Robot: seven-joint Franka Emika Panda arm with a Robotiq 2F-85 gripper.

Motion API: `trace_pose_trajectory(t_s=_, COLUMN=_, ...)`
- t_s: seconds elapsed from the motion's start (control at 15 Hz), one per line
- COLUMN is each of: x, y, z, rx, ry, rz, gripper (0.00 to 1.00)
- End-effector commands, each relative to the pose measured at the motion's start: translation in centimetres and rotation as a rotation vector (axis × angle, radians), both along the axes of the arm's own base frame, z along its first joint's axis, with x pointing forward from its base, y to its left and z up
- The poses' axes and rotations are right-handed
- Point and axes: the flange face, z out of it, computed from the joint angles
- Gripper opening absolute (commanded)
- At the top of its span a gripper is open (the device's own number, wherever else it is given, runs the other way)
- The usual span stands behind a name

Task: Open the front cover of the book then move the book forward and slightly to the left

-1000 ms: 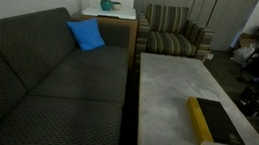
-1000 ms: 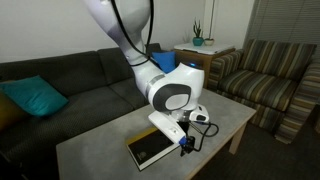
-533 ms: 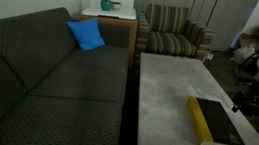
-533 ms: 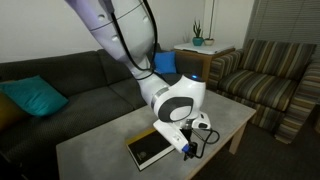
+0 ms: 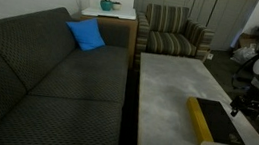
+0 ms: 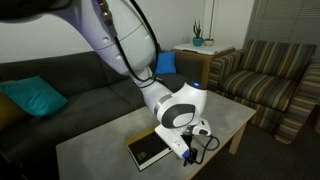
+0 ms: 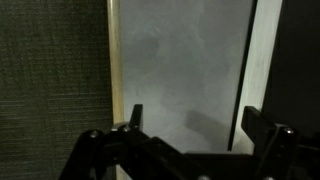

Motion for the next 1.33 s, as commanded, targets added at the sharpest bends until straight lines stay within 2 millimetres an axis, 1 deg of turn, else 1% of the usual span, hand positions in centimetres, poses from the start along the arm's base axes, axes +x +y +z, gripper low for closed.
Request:
trace_pose_trajectory(t_s=0.0, x=0.1, y=0.3, z=0.1, rx=0.012, ry=0.027, rz=0.000, gripper=0.74)
trace_pose_trajectory(t_s=0.33, x=-0.1, y=1.1, z=-0.1, rx=0.046, ry=0.043, rz=0.005, gripper=0.39)
trace_pose_trajectory(t_s=0.67, x=-0.1, y=2.6, z=-0.2, rx=0.118, ry=0.054, rz=0.004, gripper=0.02)
trace_pose_trajectory(t_s=0.8, x=-0.2, y=3.0, z=-0.2, rx=0.148, ry=0.062, rz=-0.002, gripper=0.00)
trace_pose_trajectory(t_s=1.0, x=-0.2, y=3.1, z=-0.1, rx=0.197, ry=0.064, rz=-0.018, gripper=0.00)
trace_pose_trajectory(t_s=1.27, x=-0.3, y=2.4, z=0.1, rx=0.260, ry=0.056, rz=-0.041, gripper=0.00)
